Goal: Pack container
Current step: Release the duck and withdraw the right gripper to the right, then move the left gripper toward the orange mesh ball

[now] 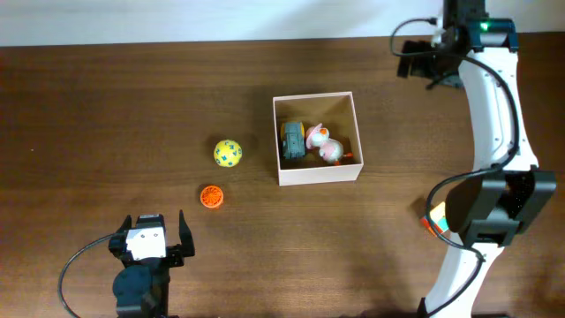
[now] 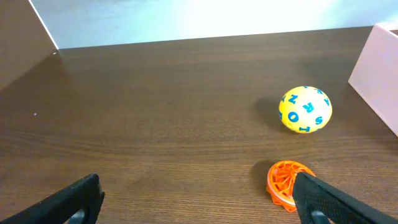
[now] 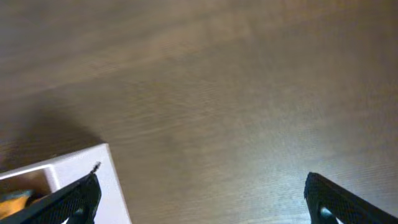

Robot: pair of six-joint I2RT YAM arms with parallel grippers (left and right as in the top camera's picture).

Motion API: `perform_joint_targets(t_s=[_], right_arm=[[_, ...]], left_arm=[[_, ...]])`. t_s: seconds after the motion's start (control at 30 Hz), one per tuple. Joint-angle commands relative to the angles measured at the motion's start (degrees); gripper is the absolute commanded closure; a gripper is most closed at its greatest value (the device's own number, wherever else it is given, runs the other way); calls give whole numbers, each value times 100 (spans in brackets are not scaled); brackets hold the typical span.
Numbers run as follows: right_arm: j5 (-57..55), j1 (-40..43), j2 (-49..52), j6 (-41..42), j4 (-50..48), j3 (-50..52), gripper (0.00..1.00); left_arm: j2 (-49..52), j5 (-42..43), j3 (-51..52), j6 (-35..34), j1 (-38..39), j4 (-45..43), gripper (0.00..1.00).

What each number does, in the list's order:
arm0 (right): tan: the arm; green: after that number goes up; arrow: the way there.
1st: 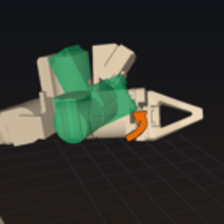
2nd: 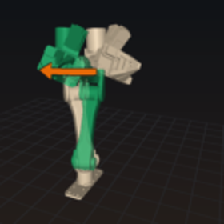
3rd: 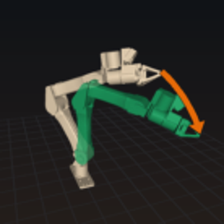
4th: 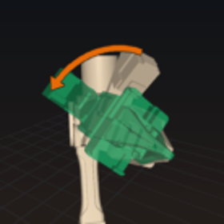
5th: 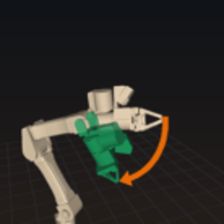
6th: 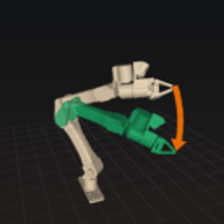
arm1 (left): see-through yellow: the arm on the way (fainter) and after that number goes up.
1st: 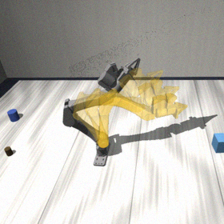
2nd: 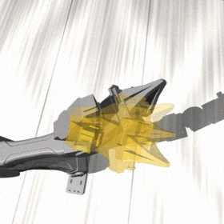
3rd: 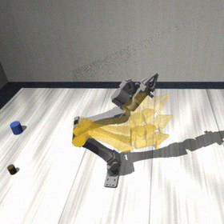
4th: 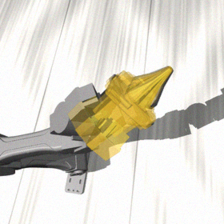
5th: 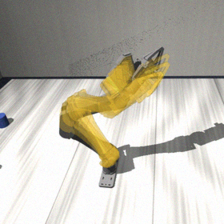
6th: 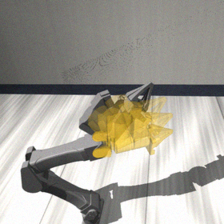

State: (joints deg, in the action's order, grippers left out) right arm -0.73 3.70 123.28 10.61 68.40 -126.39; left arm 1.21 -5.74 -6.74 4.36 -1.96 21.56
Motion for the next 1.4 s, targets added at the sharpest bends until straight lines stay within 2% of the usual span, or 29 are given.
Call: perform_joint_targets(t_s=[0.0, 0.2, 0.7, 0.8, 0.9, 1.03, 1.1, 1.23, 1.27, 1.3, 1.37], right_arm=[[-140, 46, 9, 343, -142, 411, 1], [-144, 44, 9, 341, -286, 920, 1], [-146, 46, 9, 341, -284, 962, 1], [-144, 46, 9, 339, -284, 962, 1], [-146, 46, 9, 341, -284, 962, 1], [-146, 46, 9, 341, -284, 962, 1], [-144, 46, 9, 341, -284, 962, 1], [-144, 46, 9, 341, -284, 962, 1], [-144, 46, 9, 341, -286, 962, 1], [-146, 46, 9, 341, -284, 962, 1], [-146, 46, 9, 341, -284, 962, 1]], left_arm=[[-63, 85, 24, 92, -24, -11, 1], [-63, 85, 24, 92, -24, -11, 1], [-63, 83, 24, 92, -24, -11, 1], [-63, -280, 24, 179, -24, -59, 1], [-63, -236, 24, 175, -20, -667, 1], [-9, 509, -39, 291, -20, -1700, 1], [302, 859, -273, 306, -20, -1766, 1], [2033, 1056, -1392, 308, -20, -1718, 1], [2531, 1058, -1744, 308, -20, -1672, 1], [3558, 1185, -2592, 308, -20, -1357, 1], [4533, 1405, -3469, 308, -20, -953, 1]])
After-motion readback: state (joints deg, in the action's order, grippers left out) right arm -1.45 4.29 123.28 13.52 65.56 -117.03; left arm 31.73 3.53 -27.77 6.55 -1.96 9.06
